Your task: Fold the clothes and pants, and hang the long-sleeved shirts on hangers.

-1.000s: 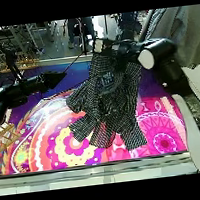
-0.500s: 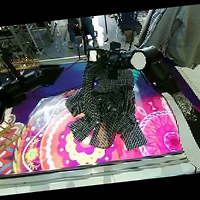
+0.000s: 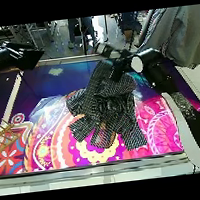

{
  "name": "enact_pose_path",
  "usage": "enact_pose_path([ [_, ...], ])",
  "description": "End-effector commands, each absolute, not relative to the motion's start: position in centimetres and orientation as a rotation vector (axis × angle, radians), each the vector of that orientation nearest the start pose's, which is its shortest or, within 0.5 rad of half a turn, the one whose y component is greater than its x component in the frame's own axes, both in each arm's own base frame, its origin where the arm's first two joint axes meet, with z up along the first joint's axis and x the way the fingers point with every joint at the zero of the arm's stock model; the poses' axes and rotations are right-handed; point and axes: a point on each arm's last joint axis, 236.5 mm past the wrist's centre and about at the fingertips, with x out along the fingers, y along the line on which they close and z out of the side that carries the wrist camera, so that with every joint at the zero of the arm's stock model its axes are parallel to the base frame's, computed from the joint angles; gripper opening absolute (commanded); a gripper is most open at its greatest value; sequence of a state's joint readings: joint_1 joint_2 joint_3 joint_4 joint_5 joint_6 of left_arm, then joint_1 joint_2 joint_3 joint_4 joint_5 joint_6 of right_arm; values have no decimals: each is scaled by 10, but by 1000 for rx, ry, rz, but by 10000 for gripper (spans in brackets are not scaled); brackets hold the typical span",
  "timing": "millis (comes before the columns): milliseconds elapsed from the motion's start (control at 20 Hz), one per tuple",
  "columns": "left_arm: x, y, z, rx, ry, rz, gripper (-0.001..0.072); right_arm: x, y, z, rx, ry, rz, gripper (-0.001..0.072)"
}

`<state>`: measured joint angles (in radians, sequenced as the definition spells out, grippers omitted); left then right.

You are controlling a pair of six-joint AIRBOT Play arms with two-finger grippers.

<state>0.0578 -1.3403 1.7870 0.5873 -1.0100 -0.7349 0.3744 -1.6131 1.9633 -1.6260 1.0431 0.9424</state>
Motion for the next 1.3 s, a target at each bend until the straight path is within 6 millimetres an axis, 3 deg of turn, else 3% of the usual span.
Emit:
enact_pose_path([
  [0, 454, -92, 288, 20, 599, -346, 631, 550, 158, 221, -380, 575, 263, 22],
  [100, 431, -140, 229, 24, 784, -448, 601, 547, 153, 234, -333, 561, 242, 23],
  [250, 416, -232, 153, -112, 839, -619, 616, 538, 150, 243, -301, 568, 235, 23],
  [300, 417, -250, 135, -210, 830, -630, 649, 534, 149, 243, -302, 581, 235, 23],
  [400, 425, -264, 99, -403, 822, -597, 655, 527, 147, 242, -299, 605, 237, 24],
  [550, 429, -277, 44, -477, 923, -595, 714, 522, 151, 252, -290, 585, 257, 24],
  [700, 431, -306, 20, -591, 962, -665, 714, 523, 153, 261, -292, 549, 266, 24],
  [850, 443, -316, -4, -679, 968, -624, 714, 524, 157, 266, -299, 527, 283, 24],
  [950, 445, -331, -8, -645, 945, -678, 690, 523, 161, 264, -286, 532, 297, 24],
  [1000, 450, -338, -3, -631, 907, -694, 600, 522, 164, 264, -276, 536, 307, 25],
  [1100, 472, -339, 10, -673, 820, -623, 185, 518, 169, 261, -260, 549, 329, 25],
  [1150, 484, -334, 17, -686, 777, -579, 19, 515, 170, 258, -258, 568, 337, 25],
  [1250, 501, -322, 34, -691, 716, -548, 10, 505, 171, 246, -286, 629, 365, 25],
])
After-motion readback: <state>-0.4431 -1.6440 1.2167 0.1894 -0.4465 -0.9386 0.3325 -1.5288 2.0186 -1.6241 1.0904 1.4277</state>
